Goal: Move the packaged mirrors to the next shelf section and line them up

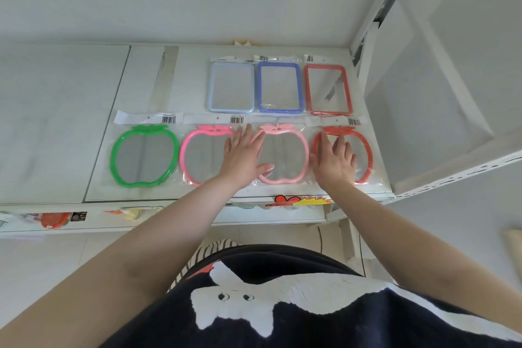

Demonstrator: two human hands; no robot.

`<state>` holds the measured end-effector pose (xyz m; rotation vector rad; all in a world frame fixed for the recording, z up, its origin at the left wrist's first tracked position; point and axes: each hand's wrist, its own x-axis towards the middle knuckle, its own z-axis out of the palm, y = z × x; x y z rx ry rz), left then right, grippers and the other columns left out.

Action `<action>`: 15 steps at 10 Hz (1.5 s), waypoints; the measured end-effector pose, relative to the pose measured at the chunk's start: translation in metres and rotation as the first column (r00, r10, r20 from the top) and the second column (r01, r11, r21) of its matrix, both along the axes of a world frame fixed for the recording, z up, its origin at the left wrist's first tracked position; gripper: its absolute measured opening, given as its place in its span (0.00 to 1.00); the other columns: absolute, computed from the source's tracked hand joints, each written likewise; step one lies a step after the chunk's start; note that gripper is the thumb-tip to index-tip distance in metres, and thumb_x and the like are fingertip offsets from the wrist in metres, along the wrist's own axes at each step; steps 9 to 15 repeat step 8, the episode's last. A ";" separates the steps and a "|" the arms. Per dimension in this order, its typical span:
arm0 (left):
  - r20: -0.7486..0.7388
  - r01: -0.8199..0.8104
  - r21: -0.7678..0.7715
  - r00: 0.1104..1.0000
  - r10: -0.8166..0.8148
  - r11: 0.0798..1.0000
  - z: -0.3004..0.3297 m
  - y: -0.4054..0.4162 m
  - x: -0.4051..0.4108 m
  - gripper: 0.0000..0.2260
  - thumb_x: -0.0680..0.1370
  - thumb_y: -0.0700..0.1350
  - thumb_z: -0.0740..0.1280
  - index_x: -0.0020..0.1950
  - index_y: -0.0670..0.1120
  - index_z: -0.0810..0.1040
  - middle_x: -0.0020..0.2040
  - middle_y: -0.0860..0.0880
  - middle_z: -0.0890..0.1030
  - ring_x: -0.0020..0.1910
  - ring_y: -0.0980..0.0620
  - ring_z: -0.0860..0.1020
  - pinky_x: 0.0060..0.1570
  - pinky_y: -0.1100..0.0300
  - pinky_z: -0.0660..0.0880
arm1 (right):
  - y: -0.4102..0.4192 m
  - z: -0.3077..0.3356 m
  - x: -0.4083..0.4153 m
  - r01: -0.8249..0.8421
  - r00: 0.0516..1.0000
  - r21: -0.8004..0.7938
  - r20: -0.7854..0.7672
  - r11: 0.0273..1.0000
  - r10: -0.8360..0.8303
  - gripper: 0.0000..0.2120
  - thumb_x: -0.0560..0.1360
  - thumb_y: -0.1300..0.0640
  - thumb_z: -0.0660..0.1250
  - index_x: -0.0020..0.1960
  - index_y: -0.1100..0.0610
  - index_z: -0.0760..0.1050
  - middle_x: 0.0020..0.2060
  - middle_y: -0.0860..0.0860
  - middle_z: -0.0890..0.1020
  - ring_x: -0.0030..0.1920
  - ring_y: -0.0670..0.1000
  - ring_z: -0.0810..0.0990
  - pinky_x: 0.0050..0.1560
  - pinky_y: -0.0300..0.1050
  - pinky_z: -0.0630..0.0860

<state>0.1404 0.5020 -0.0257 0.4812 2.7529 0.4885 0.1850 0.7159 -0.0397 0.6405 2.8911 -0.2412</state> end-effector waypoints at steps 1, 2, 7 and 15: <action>0.032 0.029 -0.052 0.999 -0.028 0.998 -0.006 0.002 0.004 0.38 0.75 0.58 0.66 0.79 0.52 0.49 0.80 0.45 0.42 0.78 0.43 0.40 0.76 0.43 0.43 | -0.002 -0.002 -0.001 0.016 1.000 0.007 0.020 1.000 -0.016 0.28 0.81 0.44 0.50 0.78 0.47 0.46 0.78 0.59 0.49 0.77 0.62 0.49 0.75 0.59 0.50; 0.020 0.054 -0.071 0.998 -0.052 0.996 -0.008 0.001 0.004 0.37 0.76 0.57 0.65 0.79 0.51 0.49 0.80 0.45 0.41 0.78 0.43 0.40 0.76 0.43 0.42 | -0.003 -0.002 -0.002 0.012 0.999 0.019 0.033 1.000 -0.013 0.28 0.81 0.44 0.49 0.78 0.47 0.45 0.78 0.59 0.49 0.77 0.62 0.49 0.75 0.59 0.50; -0.155 -0.098 0.039 0.983 0.102 0.994 0.008 0.010 0.012 0.22 0.75 0.48 0.67 0.69 0.49 0.71 0.71 0.46 0.69 0.69 0.42 0.67 0.67 0.51 0.64 | 0.000 0.017 0.004 -0.146 0.988 0.004 -0.058 0.989 0.145 0.23 0.79 0.49 0.54 0.73 0.54 0.58 0.72 0.60 0.63 0.72 0.62 0.61 0.71 0.56 0.60; -0.173 -0.115 0.099 0.976 0.131 0.988 0.013 0.014 0.017 0.19 0.76 0.45 0.65 0.67 0.47 0.73 0.62 0.45 0.76 0.61 0.41 0.74 0.60 0.51 0.70 | -0.006 0.023 0.005 -0.205 0.977 -0.010 -0.066 0.979 0.204 0.26 0.78 0.47 0.58 0.73 0.54 0.58 0.70 0.59 0.66 0.72 0.61 0.62 0.71 0.55 0.62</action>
